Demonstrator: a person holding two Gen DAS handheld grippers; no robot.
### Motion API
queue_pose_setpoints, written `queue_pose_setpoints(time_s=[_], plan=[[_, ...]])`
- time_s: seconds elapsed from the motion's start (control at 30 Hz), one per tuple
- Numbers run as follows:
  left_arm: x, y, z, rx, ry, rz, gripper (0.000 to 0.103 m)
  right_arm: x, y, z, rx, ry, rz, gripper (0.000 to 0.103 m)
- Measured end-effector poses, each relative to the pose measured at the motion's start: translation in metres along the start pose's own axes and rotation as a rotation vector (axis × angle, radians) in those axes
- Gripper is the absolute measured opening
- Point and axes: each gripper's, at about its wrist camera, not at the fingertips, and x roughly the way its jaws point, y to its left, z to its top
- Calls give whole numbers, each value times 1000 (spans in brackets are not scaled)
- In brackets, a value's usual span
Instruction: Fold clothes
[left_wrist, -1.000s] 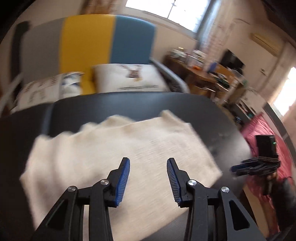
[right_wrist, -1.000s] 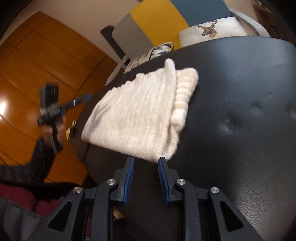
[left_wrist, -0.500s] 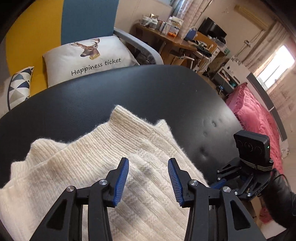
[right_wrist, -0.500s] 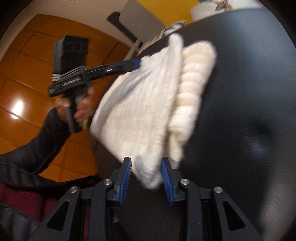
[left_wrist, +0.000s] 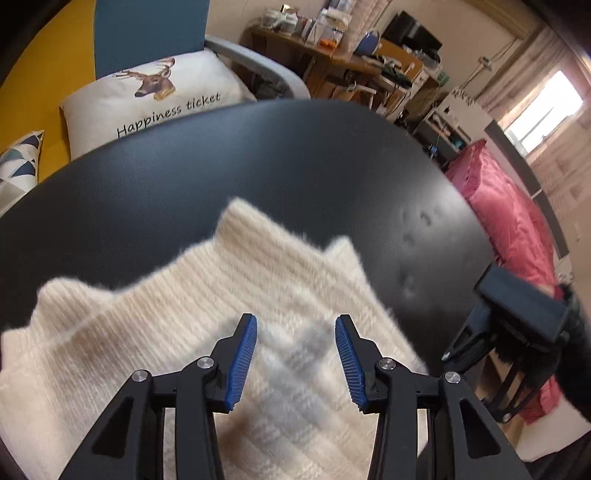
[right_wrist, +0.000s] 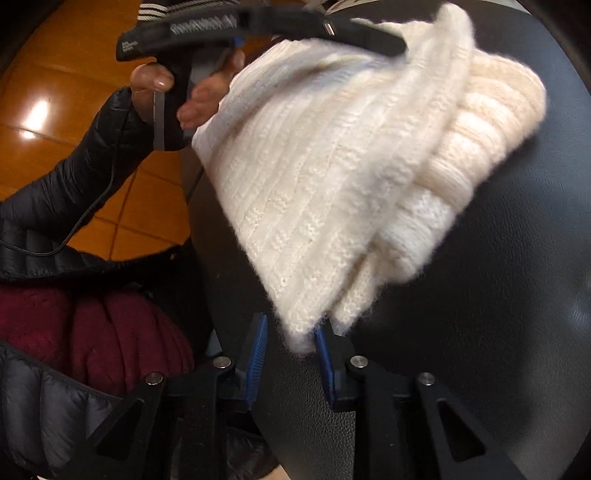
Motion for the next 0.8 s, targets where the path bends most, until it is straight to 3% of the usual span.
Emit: queue_pose_setpoints(time_s=[0.13, 0.3, 0.43, 0.57, 0.63, 0.73, 0.8], plan=[[6, -5, 18, 17, -15, -21, 45, 0, -1, -5, 41, -46, 12, 25], [44, 1, 29, -6, 71, 14, 45, 3, 7, -6, 69, -68, -14, 25], [39, 2, 31, -51, 48, 9, 45, 3, 16, -4, 88, -87, -73, 27], [-22, 14, 16, -108, -82, 18, 47, -7, 29, -6, 90, -125, -227, 33], [-61, 27, -6, -165, -150, 67, 50, -24, 37, -8, 115, -188, -321, 33], [-124, 50, -66, -249, -246, 133, 50, -52, 54, -8, 131, -331, -402, 33], [-165, 71, -111, -314, -300, 187, 53, -70, 62, -4, 129, -420, -410, 33]])
